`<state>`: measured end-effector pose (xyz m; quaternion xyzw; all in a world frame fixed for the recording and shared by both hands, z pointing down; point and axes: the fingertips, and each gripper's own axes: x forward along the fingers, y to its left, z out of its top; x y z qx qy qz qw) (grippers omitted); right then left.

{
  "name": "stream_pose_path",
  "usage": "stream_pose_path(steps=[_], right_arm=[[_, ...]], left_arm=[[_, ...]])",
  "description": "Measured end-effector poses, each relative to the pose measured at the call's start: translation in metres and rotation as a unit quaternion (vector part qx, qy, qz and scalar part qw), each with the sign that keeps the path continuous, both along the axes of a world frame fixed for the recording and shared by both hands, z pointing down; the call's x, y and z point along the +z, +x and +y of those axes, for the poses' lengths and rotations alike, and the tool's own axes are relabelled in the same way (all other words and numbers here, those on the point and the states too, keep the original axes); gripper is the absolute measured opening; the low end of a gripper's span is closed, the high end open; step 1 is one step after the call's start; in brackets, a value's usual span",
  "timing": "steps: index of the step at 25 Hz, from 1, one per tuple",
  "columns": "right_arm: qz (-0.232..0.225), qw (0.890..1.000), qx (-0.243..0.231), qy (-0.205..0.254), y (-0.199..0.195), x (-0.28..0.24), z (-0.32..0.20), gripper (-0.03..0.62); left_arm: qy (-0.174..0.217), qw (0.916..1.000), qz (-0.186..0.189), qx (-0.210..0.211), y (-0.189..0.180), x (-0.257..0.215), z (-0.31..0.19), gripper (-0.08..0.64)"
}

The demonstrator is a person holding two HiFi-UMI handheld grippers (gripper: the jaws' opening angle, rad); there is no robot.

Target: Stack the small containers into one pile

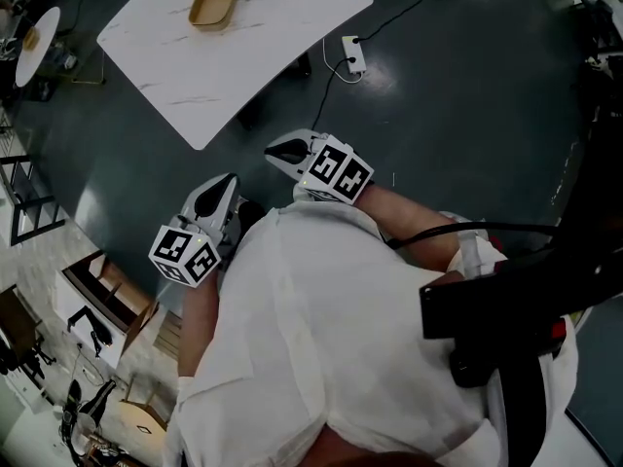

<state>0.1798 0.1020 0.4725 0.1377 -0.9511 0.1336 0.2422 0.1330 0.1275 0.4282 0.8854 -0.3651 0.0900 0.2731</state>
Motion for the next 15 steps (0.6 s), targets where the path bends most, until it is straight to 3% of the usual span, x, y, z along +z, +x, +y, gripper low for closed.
stream_pose_path(steps=[15], right_arm=[[0.001,1.0,-0.013,0.001,-0.007,-0.001,0.01,0.006]], left_arm=[[-0.002,1.0,0.002,-0.007,-0.004,0.002,0.011,0.006]])
